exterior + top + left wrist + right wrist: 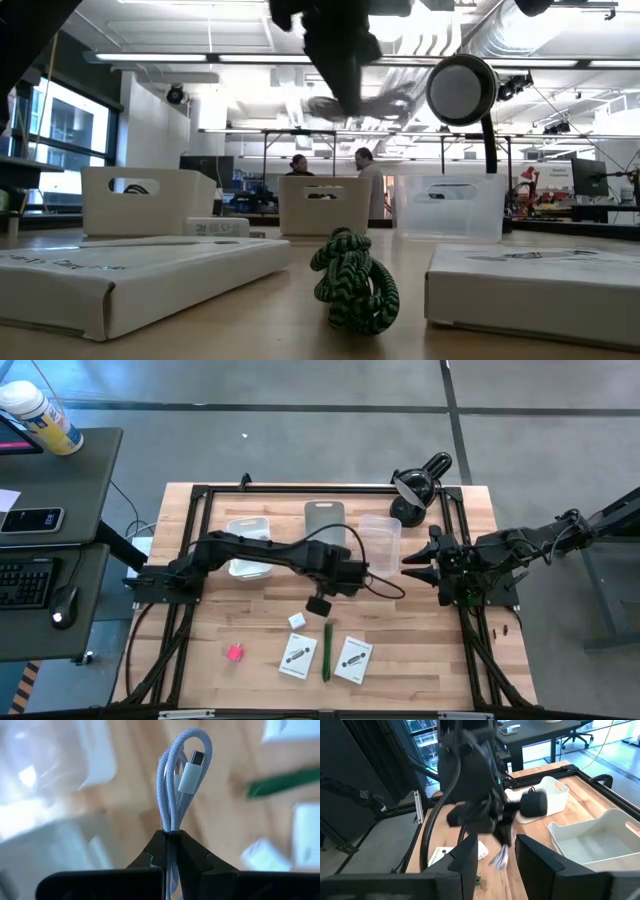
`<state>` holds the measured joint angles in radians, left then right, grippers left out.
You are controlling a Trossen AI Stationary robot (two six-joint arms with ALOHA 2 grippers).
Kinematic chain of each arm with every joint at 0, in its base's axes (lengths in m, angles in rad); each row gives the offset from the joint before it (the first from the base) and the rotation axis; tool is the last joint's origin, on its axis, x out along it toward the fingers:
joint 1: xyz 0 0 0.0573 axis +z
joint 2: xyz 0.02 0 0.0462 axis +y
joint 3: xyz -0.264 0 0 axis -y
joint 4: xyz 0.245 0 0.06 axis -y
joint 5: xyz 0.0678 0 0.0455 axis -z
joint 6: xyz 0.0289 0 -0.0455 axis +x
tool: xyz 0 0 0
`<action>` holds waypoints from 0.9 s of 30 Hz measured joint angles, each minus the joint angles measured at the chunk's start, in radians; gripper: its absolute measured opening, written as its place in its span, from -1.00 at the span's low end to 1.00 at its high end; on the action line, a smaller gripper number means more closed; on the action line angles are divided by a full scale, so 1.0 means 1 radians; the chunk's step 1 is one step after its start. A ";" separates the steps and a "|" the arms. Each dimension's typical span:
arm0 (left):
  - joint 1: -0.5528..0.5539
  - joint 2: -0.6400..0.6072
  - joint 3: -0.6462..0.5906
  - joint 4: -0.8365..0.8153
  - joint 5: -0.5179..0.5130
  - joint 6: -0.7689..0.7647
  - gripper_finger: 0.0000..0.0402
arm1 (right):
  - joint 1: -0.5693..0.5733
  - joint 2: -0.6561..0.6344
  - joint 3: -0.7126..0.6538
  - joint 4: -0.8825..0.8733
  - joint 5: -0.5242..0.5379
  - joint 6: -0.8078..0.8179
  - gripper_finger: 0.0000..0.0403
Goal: Pick and place items into bin
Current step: Put the gray USB cable into the white bin
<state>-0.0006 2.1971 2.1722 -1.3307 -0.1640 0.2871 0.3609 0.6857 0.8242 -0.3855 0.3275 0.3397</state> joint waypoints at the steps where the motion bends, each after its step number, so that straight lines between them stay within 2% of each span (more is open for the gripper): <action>1: 0.000 0.000 0.020 -0.044 -0.035 0.002 -0.99 | 0.000 0.000 0.000 0.000 0.000 0.000 -0.40; 6: 0.007 0.000 0.065 -0.196 -0.172 0.004 -0.99 | 0.000 0.000 0.000 0.000 0.000 0.000 -0.40; 14: 0.048 -0.054 0.021 -0.241 -0.206 -0.053 -0.99 | 0.000 0.000 0.000 -0.001 -0.003 0.003 -0.40; 21: 0.091 -0.188 -0.082 -0.241 -0.279 -0.108 -0.99 | 0.000 0.000 0.000 -0.033 -0.018 0.033 -0.40; 27: 0.145 -0.369 -0.254 -0.219 -0.312 -0.171 -0.99 | 0.000 0.000 0.000 -0.037 -0.017 0.021 -0.40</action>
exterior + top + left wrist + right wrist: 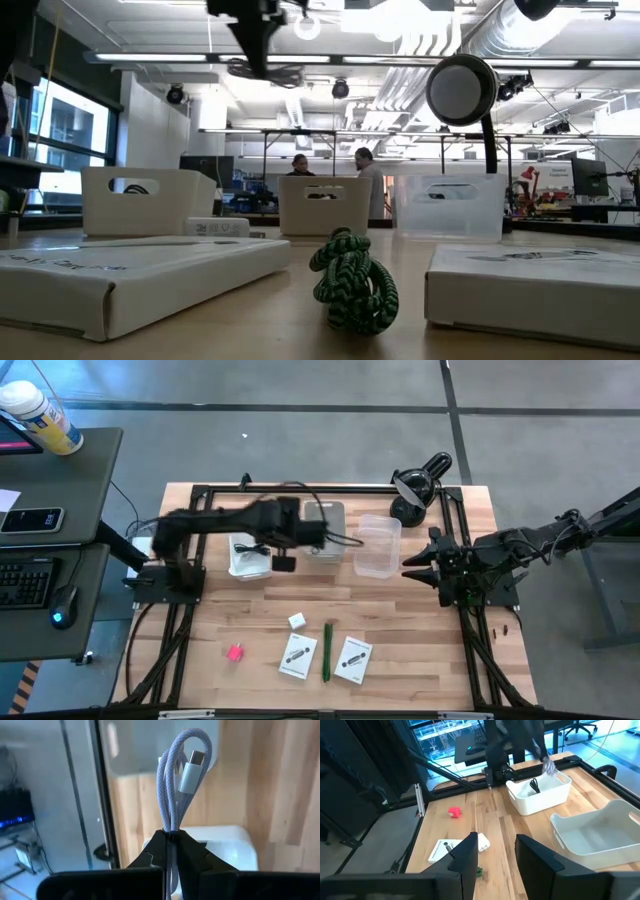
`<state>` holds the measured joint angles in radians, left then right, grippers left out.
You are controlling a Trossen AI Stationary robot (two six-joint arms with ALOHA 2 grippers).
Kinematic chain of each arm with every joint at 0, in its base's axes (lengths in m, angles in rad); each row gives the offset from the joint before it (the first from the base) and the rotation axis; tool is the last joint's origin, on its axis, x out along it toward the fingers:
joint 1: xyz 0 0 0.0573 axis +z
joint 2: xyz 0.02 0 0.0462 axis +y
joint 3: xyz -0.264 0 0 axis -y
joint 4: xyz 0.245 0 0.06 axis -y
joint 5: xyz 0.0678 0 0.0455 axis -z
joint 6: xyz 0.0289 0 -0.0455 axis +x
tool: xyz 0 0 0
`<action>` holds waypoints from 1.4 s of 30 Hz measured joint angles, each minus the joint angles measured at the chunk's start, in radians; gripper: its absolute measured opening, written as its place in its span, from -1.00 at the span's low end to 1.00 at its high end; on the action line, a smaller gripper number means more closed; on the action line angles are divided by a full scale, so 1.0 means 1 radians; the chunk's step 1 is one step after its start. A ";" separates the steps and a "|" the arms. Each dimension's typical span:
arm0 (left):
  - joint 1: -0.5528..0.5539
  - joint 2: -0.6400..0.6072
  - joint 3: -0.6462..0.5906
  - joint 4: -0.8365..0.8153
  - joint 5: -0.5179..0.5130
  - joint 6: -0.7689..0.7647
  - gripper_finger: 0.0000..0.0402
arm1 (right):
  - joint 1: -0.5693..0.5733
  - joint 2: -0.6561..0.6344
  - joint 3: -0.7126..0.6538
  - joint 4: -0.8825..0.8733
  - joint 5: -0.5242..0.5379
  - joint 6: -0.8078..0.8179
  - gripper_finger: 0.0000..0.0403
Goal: Pick and place items into bin
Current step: Put the gray USB cable into the white bin
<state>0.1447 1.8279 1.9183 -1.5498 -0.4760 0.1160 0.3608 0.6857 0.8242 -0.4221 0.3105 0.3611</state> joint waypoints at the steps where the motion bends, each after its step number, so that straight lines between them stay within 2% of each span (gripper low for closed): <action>1: 0.009 -0.034 -0.036 0.017 0.000 -0.012 -0.99 | 0.000 0.000 0.000 0.000 0.003 -0.001 -0.40; 12: 0.123 -0.390 -0.559 0.315 0.060 -0.225 -0.99 | 0.000 0.000 0.000 0.000 0.037 -0.006 -0.40; 19: 0.153 -0.465 -0.834 0.450 0.121 -0.344 -0.99 | 0.000 0.000 0.000 0.000 0.045 -0.001 -0.40; 26: 0.152 -0.465 -0.944 0.462 0.128 -0.383 -0.98 | 0.000 0.000 0.000 0.000 0.054 0.009 -0.40; 37: 0.171 -0.465 -0.960 0.489 0.128 -0.374 -0.97 | 0.000 0.000 0.000 0.001 0.054 0.025 -0.40; 42: 0.199 -0.465 -0.960 0.470 0.133 -0.383 -0.80 | 0.000 0.002 0.000 0.001 0.054 0.036 -0.40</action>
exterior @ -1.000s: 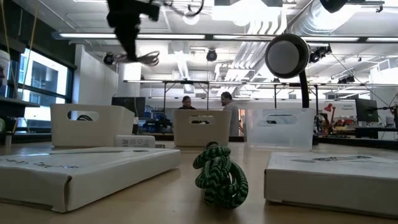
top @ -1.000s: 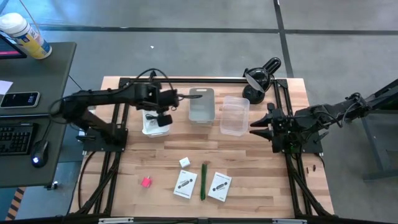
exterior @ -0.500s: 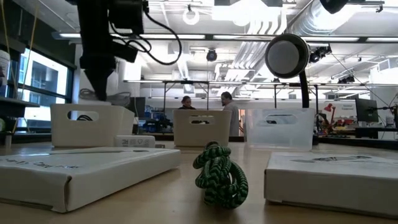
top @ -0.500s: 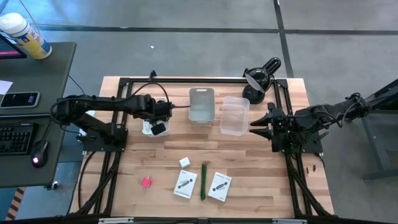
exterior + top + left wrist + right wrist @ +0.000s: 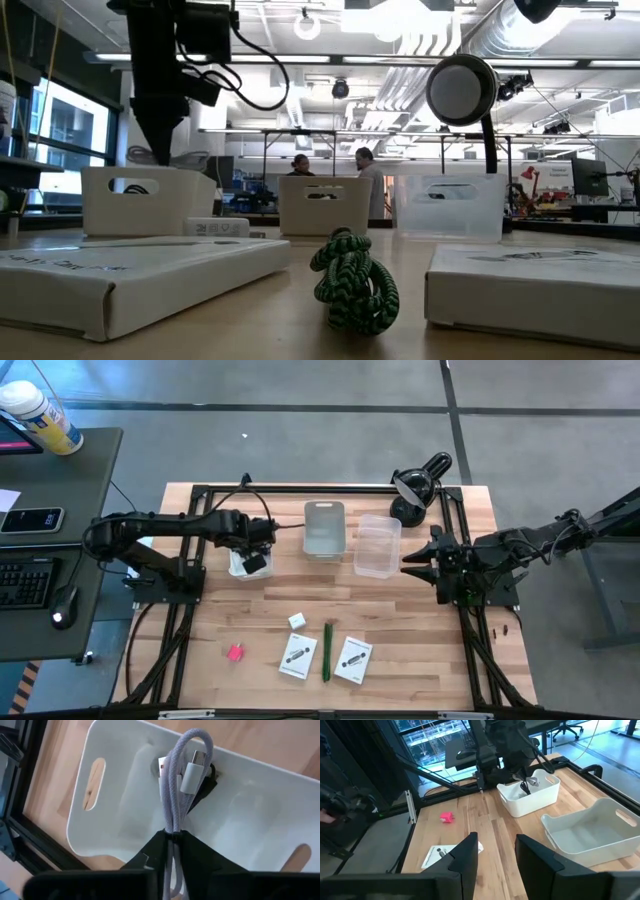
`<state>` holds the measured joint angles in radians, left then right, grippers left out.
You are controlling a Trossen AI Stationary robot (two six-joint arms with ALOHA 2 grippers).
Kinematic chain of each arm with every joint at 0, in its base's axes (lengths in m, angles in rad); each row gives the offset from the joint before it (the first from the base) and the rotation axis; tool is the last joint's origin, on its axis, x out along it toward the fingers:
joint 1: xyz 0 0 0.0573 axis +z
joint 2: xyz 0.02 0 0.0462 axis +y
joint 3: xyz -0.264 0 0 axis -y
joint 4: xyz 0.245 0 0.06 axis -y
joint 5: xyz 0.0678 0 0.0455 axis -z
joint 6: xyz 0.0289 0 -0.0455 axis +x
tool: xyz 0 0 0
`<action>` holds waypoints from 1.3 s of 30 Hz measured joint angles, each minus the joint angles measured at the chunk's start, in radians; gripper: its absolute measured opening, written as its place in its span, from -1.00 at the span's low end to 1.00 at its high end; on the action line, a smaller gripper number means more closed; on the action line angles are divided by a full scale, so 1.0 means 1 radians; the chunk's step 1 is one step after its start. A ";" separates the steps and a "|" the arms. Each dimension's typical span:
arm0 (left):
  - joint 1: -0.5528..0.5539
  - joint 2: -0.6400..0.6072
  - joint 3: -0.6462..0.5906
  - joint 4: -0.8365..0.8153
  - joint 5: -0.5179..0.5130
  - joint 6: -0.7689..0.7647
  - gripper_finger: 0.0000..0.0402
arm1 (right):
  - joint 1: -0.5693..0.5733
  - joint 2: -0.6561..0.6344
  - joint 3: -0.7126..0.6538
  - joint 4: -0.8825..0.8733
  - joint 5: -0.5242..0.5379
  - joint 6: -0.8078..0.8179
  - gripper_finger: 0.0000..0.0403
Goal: Pick and place items into bin
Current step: Put the gray USB cable into the white bin, then put the green USB cable into the white bin
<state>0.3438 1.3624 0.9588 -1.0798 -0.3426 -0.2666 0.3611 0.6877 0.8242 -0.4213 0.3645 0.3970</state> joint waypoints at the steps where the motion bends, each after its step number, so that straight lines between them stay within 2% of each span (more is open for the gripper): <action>1: 0.003 0.000 0.000 -0.003 0.001 0.000 -0.75 | 0.000 0.000 0.000 0.000 0.000 0.006 -0.40; 11: 0.005 0.000 0.000 -0.014 -0.006 0.001 -0.18 | 0.000 0.001 0.000 0.000 0.011 0.014 -0.40; 18: 0.003 0.000 0.014 -0.015 0.080 0.070 0.02 | 0.000 0.001 -0.001 -0.001 0.011 0.014 -0.40; 24: -0.037 -0.012 0.100 -0.015 0.138 0.185 -0.02 | 0.000 0.021 -0.001 -0.008 0.011 0.014 -0.40; 29: -0.119 -0.034 0.214 -0.002 0.168 0.353 -0.12 | 0.000 0.060 -0.001 -0.010 0.011 0.014 -0.40; 34: -0.249 -0.042 0.290 0.138 0.286 0.536 -0.20 | 0.000 0.109 -0.002 -0.024 0.004 0.014 -0.40; 39: -0.382 -0.038 0.301 0.352 0.286 0.622 -0.26 | 0.000 0.143 -0.002 -0.024 0.003 0.011 -0.40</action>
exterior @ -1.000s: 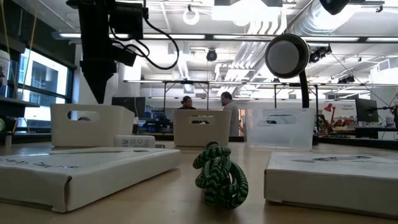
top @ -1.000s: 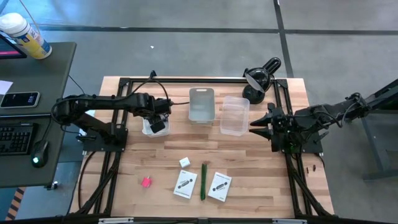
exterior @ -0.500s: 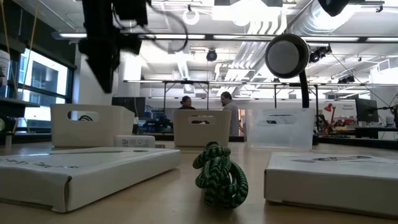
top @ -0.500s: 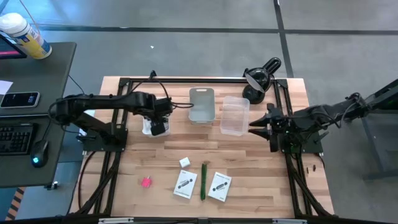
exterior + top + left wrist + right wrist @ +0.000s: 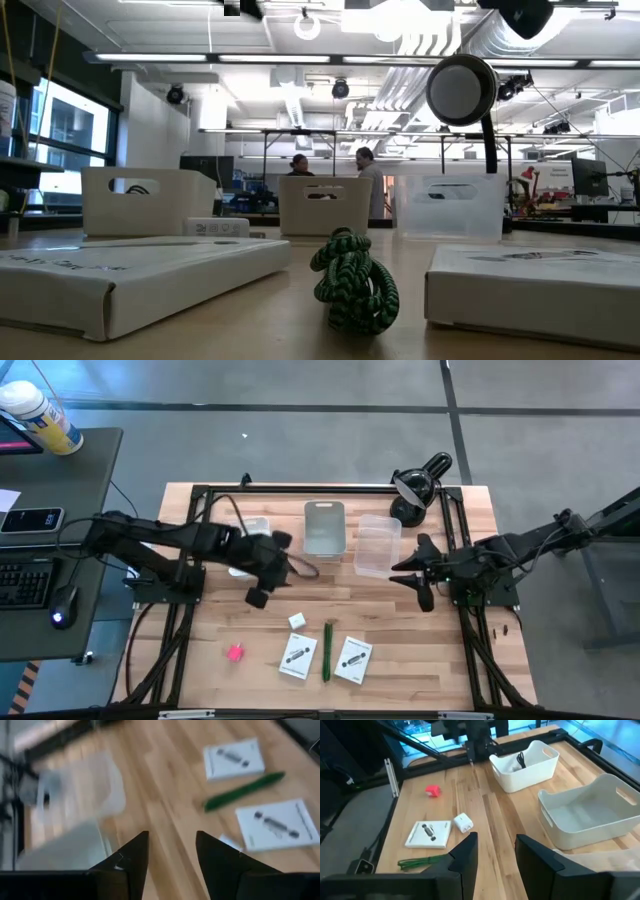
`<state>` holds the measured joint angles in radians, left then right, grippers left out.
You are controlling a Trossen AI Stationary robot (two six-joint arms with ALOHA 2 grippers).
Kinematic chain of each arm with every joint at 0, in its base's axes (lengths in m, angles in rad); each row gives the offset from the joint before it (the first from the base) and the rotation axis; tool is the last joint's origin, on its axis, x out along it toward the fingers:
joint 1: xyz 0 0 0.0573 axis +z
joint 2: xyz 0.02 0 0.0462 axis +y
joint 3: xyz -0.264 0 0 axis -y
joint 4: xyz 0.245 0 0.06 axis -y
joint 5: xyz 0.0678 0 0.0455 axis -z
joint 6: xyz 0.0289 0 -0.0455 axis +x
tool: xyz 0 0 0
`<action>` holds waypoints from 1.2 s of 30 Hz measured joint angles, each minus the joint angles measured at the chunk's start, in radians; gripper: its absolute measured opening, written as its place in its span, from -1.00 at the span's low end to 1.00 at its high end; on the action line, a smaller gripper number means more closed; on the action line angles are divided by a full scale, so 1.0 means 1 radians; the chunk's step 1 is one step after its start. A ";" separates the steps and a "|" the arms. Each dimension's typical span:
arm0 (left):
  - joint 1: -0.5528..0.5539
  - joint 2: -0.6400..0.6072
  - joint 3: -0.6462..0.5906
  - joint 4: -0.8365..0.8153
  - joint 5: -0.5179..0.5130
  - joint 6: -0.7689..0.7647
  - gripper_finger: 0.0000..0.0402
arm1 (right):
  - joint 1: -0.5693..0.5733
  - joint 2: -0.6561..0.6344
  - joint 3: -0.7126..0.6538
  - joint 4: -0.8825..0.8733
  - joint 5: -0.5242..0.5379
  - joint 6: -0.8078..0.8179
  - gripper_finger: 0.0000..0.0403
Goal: Pick and place items into bin
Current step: Put the green USB cable into the white bin
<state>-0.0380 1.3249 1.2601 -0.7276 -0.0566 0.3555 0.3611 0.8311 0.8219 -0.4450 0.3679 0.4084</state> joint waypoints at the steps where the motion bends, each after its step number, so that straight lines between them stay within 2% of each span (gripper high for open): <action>1: -0.020 0.001 0.000 0.021 -0.015 0.005 -0.27 | 0.000 0.005 0.000 0.000 0.000 0.001 -0.40; 5: -0.077 0.001 0.000 0.009 -0.070 -0.020 -0.29 | -0.001 0.033 0.000 0.000 -0.015 0.069 -0.40; 14: -0.192 0.001 -0.012 -0.111 -0.075 -0.246 -0.28 | 0.000 0.186 0.000 0.013 -0.151 0.182 -0.40; 17: -0.241 0.001 -0.028 -0.114 -0.098 -0.314 -0.28 | 0.013 0.260 0.000 0.087 -0.202 0.178 -0.40; 22: -0.335 0.001 -0.050 -0.114 -0.172 -0.364 -0.28 | 0.034 0.380 0.000 0.324 -0.244 0.221 -0.40; 29: -0.444 -0.009 -0.059 -0.182 -0.299 -0.369 -0.28 | 0.070 0.549 0.000 0.538 -0.185 0.418 -0.40; 36: -0.562 -0.015 -0.060 -0.363 -0.411 -0.437 -0.28 | 0.103 0.731 0.000 0.692 -0.131 0.618 -0.40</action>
<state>-0.5998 1.3094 1.2005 -1.0906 -0.4678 -0.0815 0.4641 1.5619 0.8223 0.2474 0.2372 1.0259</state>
